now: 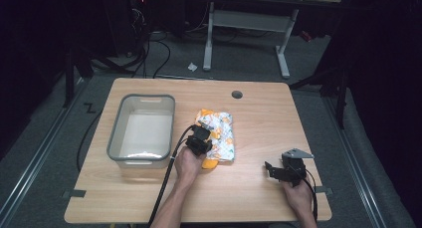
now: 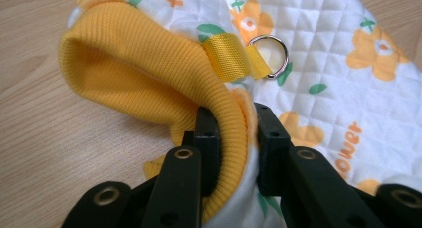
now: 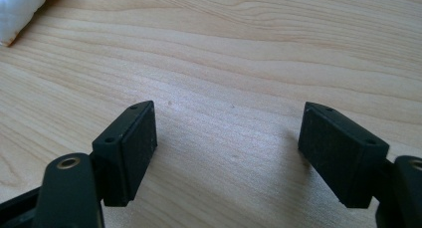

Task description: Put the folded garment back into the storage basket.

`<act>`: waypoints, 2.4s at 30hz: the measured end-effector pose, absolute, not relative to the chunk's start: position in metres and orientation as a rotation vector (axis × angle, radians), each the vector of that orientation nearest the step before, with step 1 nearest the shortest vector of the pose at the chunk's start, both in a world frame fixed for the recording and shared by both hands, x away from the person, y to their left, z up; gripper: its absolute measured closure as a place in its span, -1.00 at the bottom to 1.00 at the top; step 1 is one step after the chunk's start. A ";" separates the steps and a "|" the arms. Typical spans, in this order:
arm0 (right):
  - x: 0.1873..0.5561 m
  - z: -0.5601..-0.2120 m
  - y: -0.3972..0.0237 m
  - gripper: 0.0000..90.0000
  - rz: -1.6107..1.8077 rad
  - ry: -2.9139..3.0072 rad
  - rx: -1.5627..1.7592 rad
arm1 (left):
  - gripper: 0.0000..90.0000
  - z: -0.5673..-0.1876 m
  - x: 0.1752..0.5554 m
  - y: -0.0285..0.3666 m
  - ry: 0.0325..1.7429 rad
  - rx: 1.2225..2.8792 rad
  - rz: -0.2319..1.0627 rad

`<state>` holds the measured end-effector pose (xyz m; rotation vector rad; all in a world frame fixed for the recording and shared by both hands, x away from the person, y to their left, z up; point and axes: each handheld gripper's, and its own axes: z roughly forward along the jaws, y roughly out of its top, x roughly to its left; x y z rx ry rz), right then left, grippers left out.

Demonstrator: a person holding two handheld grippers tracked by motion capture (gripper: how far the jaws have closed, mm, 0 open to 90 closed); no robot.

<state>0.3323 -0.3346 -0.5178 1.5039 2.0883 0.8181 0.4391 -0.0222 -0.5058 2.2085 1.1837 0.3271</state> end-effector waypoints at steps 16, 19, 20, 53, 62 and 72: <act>0.332 -0.518 -0.335 -0.48 0.818 2.088 1.504 | 0.78 -0.472 0.427 -0.006 1.114 2.068 0.247; 0.332 -0.518 -0.335 -0.48 0.818 2.088 1.504 | 0.78 -0.463 0.421 -0.003 1.084 2.043 0.260; 0.332 -0.518 -0.335 -0.48 0.818 2.089 1.504 | 0.78 -0.461 0.420 -0.003 1.077 2.034 0.257; 0.332 -0.518 -0.335 -0.48 0.818 2.090 1.502 | 0.78 -0.406 0.405 0.030 0.980 1.897 0.251; 0.332 -0.518 -0.335 -0.48 0.819 2.090 1.502 | 0.78 -0.394 0.405 0.040 0.967 1.889 0.259; 0.332 -0.518 -0.335 -0.48 0.819 2.090 1.502 | 0.78 -0.389 0.405 0.053 0.973 1.864 0.257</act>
